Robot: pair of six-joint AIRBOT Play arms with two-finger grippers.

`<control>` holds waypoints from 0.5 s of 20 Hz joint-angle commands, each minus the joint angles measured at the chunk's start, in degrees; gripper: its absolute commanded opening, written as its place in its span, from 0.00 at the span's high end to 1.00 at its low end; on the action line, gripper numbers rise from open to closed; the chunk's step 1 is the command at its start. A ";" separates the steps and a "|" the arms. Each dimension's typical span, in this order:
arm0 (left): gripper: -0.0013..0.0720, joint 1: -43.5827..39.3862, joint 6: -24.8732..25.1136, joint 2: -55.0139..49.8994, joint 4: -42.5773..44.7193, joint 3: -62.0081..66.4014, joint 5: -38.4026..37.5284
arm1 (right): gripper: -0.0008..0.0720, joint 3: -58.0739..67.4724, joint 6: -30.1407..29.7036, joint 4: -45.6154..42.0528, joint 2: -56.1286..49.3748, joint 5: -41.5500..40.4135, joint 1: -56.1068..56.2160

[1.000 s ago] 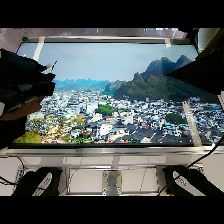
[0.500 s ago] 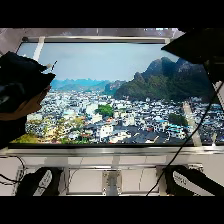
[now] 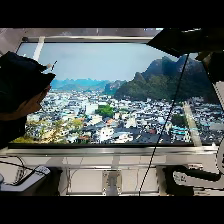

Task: Fold the clothes and pants, and hang the long-sleeved shirts on hangers.

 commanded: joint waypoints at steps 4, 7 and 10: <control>0.00 3.30 13.31 -16.76 -29.09 9.97 -0.33 | 0.05 -0.02 -1.55 -1.73 -2.80 -5.51 0.04; 0.01 -0.42 19.39 -21.05 -34.45 12.81 -0.35 | 0.06 -0.02 -1.55 -1.86 -2.82 -8.52 0.02; 0.09 -3.41 19.39 -23.50 -34.47 12.92 0.13 | 0.06 -0.02 -1.55 -1.99 -2.82 -9.68 0.02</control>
